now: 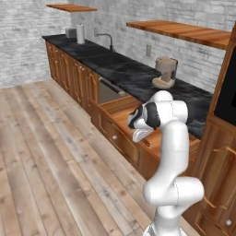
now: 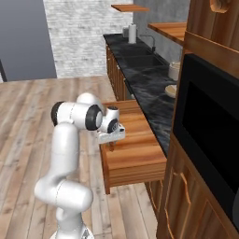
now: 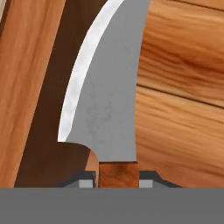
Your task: Pick up the metallic utensils from the counter and place them in the open drawer. Make sure not to pick up any wooden utensils.
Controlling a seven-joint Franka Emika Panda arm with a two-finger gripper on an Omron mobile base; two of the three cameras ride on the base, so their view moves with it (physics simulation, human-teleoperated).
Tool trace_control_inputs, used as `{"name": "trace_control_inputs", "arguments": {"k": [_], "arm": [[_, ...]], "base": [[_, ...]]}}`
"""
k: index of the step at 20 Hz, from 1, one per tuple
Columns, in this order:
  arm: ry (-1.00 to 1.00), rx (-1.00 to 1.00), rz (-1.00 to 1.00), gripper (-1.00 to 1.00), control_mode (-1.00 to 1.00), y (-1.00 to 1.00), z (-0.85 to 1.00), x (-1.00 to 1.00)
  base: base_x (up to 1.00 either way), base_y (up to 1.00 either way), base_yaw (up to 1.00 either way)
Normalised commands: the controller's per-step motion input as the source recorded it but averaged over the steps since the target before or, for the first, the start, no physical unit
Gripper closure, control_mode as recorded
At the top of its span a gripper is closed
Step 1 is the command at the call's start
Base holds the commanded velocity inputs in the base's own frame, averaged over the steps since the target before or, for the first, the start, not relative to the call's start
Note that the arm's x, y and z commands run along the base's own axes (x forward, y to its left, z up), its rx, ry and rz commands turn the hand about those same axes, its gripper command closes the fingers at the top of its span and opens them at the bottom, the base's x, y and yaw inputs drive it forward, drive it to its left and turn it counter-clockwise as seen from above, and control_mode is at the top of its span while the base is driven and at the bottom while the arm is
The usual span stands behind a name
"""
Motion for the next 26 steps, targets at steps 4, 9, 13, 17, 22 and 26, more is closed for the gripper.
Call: {"name": "trace_control_inputs", "arguments": {"k": [4,9,13,17,22,26], "arm": [[0.17,0.0,0.0,1.0,-1.0,1.0,-0.23,-0.65],[0.02,0.0,0.03,1.0,-1.0,0.5,0.23,-0.48],[-0.01,0.0,0.06,1.0,-1.0,-0.56,0.31,0.0],[0.0,0.0,0.04,1.0,-1.0,-0.68,0.17,0.02],[0.0,0.0,0.01,1.0,-1.0,-0.36,-0.02,0.34],[-0.02,-0.01,0.0,1.0,-1.0,0.0,-0.21,0.28]], "base": [[0.0,0.0,0.0],[0.0,0.0,0.0],[0.0,0.0,0.0],[0.0,0.0,0.0],[0.0,0.0,0.0],[0.0,0.0,0.0]]}}
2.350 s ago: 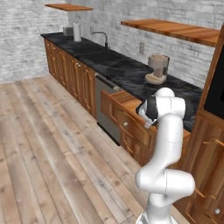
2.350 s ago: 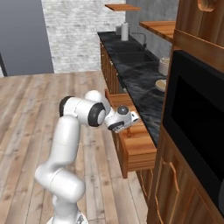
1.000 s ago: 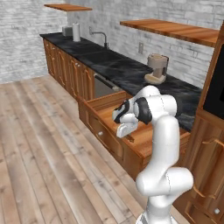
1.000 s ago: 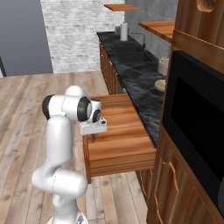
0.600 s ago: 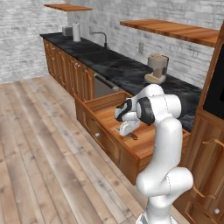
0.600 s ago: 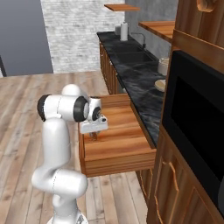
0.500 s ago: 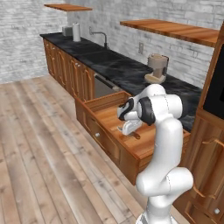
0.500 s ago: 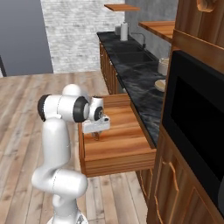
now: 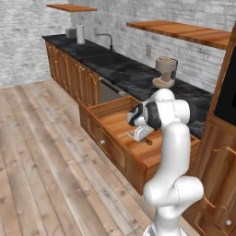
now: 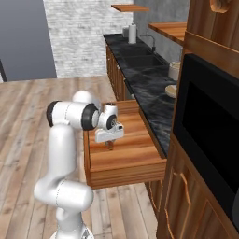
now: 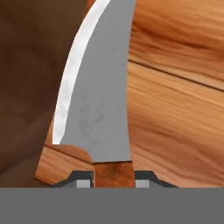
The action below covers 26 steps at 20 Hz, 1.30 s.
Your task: Pick up the metallic utensils from the counter and place them in the open drawer. Make sure not to pick up any wooden utensils.
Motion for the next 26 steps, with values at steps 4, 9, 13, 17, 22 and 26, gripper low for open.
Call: {"name": "trace_control_inputs", "arguments": {"k": [4,9,13,17,22,26], "arm": [[0.0,0.0,0.0,1.0,-1.0,-0.02,-0.36,0.31],[0.0,-0.01,0.0,1.0,-1.0,-0.03,-0.51,0.48],[-0.01,-0.01,0.0,1.0,-1.0,-0.04,-0.47,0.49],[0.0,0.0,0.01,1.0,-1.0,0.0,-0.41,0.34],[0.0,0.0,0.0,1.0,-1.0,0.0,-0.39,0.24],[0.0,0.0,0.0,1.0,-1.0,0.0,-0.37,0.18]], "base": [[0.0,0.0,0.0],[0.0,0.0,0.0],[0.0,0.0,0.0],[0.0,0.0,0.0],[0.0,0.0,0.0],[0.0,0.0,0.0]]}}
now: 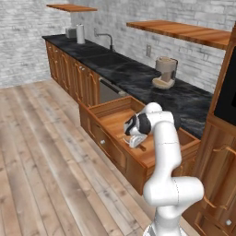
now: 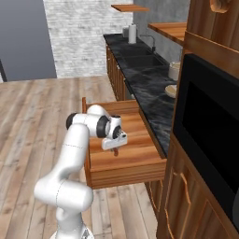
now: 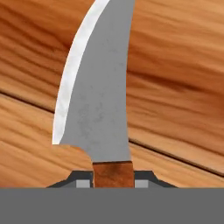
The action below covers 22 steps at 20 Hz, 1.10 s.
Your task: Pick up the metallic utensils from the counter and place them in the open drawer. Make sure not to pick up any wooden utensils.
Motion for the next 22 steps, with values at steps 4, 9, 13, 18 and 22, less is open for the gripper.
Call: {"name": "trace_control_inputs", "arguments": {"k": [4,9,13,18,22], "arm": [[0.0,0.0,0.0,1.0,-1.0,0.0,-0.49,0.09],[-0.02,0.0,0.0,-1.0,-1.0,0.0,-0.24,0.02],[-0.04,0.0,0.0,-1.0,-1.0,0.02,0.21,-0.08],[-0.05,0.0,0.0,-1.0,-1.0,0.1,0.65,-0.27],[-0.06,0.0,0.0,-1.0,-1.0,0.28,0.87,-0.51]], "base": [[0.0,0.0,0.0],[0.0,0.0,0.0],[0.0,0.0,0.0],[0.0,0.0,0.0],[0.0,0.0,0.0]]}}
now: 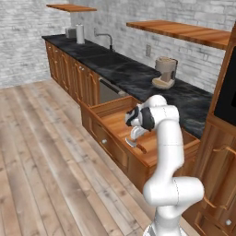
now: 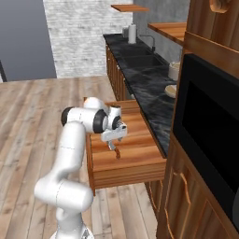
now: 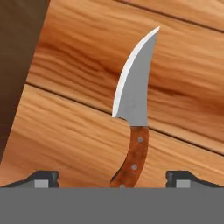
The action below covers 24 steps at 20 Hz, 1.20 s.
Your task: Pick up the metallic utensils from the counter and place them in the open drawer. Make sure not to pick up any wooden utensils.
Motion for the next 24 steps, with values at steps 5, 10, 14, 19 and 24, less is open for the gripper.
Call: {"name": "trace_control_inputs", "arguments": {"k": [5,10,14,19,24], "arm": [[-0.18,0.0,-0.07,-1.0,-1.0,0.28,0.79,-0.96],[-0.34,0.0,-0.3,-1.0,-1.0,0.18,0.75,-1.0],[-0.35,0.0,-0.38,-1.0,-1.0,0.22,0.93,-0.89],[-0.25,0.03,-0.36,-1.0,-1.0,0.06,0.86,-0.69],[-0.2,0.03,-0.06,-1.0,-1.0,0.01,0.82,-0.73]], "base": [[0.0,0.0,0.0],[0.0,0.0,0.0],[0.0,0.0,0.0],[0.0,0.0,0.0],[0.0,0.0,0.0]]}}
